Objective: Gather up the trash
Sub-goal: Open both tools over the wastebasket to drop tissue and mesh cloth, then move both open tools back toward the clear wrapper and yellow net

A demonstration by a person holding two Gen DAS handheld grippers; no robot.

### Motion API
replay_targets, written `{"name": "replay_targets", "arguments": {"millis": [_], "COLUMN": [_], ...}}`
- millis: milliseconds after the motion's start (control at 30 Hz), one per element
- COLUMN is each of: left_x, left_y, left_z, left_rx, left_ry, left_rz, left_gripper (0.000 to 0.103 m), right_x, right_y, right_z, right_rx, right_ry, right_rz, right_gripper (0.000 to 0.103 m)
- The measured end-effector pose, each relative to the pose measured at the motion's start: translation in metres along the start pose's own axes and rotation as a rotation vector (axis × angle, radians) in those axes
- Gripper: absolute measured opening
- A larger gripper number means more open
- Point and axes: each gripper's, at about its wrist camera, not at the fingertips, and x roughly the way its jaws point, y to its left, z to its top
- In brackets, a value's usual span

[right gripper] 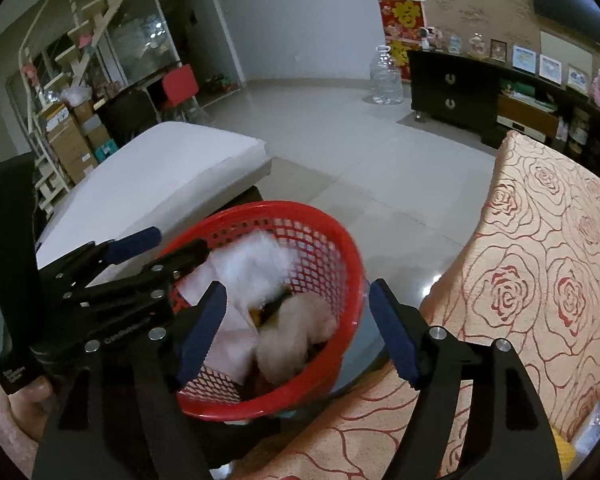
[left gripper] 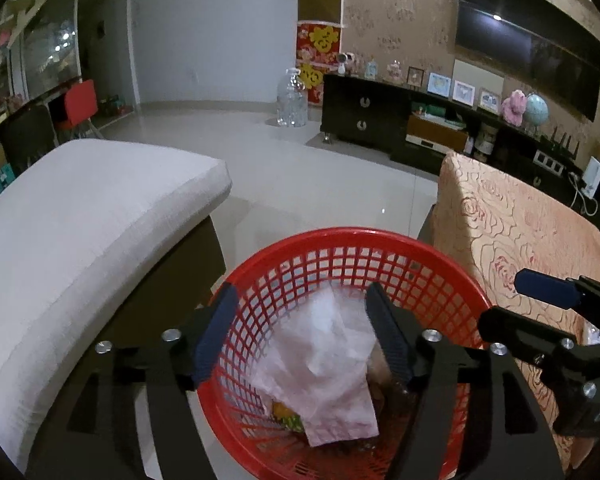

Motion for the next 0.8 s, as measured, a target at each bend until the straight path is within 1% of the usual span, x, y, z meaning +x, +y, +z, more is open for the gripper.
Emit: {"name": "replay_targets", "arguments": {"millis": [67,267,433,600,800], "left_x": [-0.004,-0.015,-0.026,-0.034,-0.039], "left_y": [0.001,0.002,-0.005,-0.021,-0.04], "left_z": [0.001,0.005,0.006,0.005,0.003], "left_rx": [-0.004,-0.033,-0.015,0.023,0.054], "left_ry": [-0.02,-0.081,-0.14,-0.182,-0.197], "left_rz": [0.005,-0.009,-0.026,-0.048,-0.1], "left_gripper": [0.075,0.081,0.083,0.084,0.084], "right_x": [-0.003,-0.019,-0.04,-0.072,-0.117], "right_y": [-0.004,-0.017,-0.033,-0.052,-0.085], "right_z": [0.0,-0.002,-0.003,-0.012,-0.039], "right_rx": [0.007,0.029,0.048,0.067,0.124], "right_ry": [-0.007,-0.041,-0.081,-0.13,-0.177], "right_rz": [-0.008,-0.042,-0.094,-0.172,-0.297], "right_gripper": [0.072,0.074,0.076,0.077,0.078]}}
